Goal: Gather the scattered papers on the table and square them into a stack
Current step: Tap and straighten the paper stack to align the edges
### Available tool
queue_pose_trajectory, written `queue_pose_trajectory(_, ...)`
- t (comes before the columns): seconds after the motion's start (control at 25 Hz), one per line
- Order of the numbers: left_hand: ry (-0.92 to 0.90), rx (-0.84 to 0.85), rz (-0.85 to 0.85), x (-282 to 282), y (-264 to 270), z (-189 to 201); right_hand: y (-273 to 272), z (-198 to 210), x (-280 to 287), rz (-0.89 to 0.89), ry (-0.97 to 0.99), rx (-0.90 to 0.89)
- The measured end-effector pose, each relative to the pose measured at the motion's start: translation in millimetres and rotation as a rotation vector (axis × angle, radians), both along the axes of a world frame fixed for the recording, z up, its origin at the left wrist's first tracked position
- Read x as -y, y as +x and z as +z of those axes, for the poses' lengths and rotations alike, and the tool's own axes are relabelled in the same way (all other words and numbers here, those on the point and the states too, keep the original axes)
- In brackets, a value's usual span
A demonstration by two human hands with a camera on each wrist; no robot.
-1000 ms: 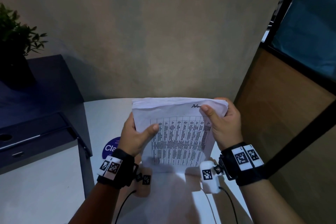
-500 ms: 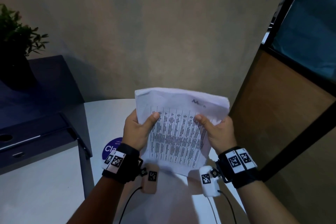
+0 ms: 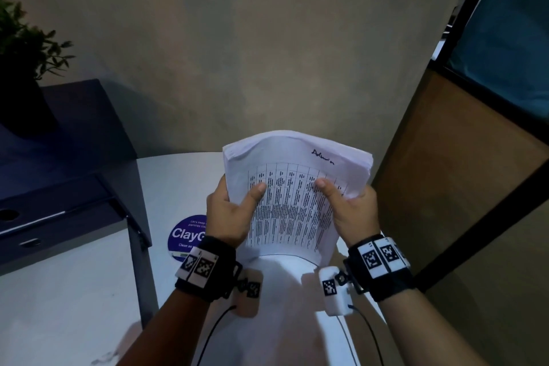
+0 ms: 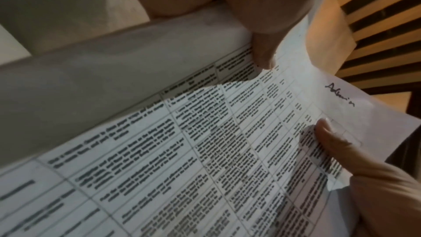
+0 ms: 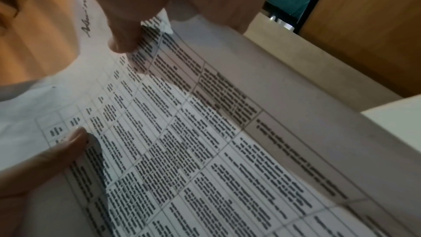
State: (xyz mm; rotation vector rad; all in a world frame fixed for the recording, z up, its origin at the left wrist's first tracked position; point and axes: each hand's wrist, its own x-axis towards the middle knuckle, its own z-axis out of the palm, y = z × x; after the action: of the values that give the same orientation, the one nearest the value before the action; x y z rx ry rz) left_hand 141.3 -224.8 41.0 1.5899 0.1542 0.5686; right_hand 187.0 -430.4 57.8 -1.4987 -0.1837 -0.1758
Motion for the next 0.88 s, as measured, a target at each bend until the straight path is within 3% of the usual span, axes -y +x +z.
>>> queue_pose_trajectory(0.2, 0.006, -0.112, -0.036, -1.3, -10.3, -39.0, -6.6, -44.4, 0.5, 0.036, -0.156, -0.136)
queue_pose_trajectory(0.32, -0.003, -0.169, -0.048, -3.1, -10.7, -38.2, -7.0, -53.5, 1.1, 0.058, -0.199, -0.197)
queue_pose_trajectory(0.56, -0.092, -0.139, -0.084, -6.8, -17.4, -24.5, -13.5, -14.0, 4.3, 0.065, -0.082, -0.162)
queue_pose_trajectory(0.76, -0.051, -0.257, -0.231, -3.2, -56.5, -28.6, -14.5, 23.1, 14.1, 0.078, 0.056, -0.148)
queue_pose_trajectory(0.88, -0.159, -0.254, -0.241, 9.7, -73.2, -20.0, -16.1, 29.6, 20.8, 0.166, 0.107, -0.181)
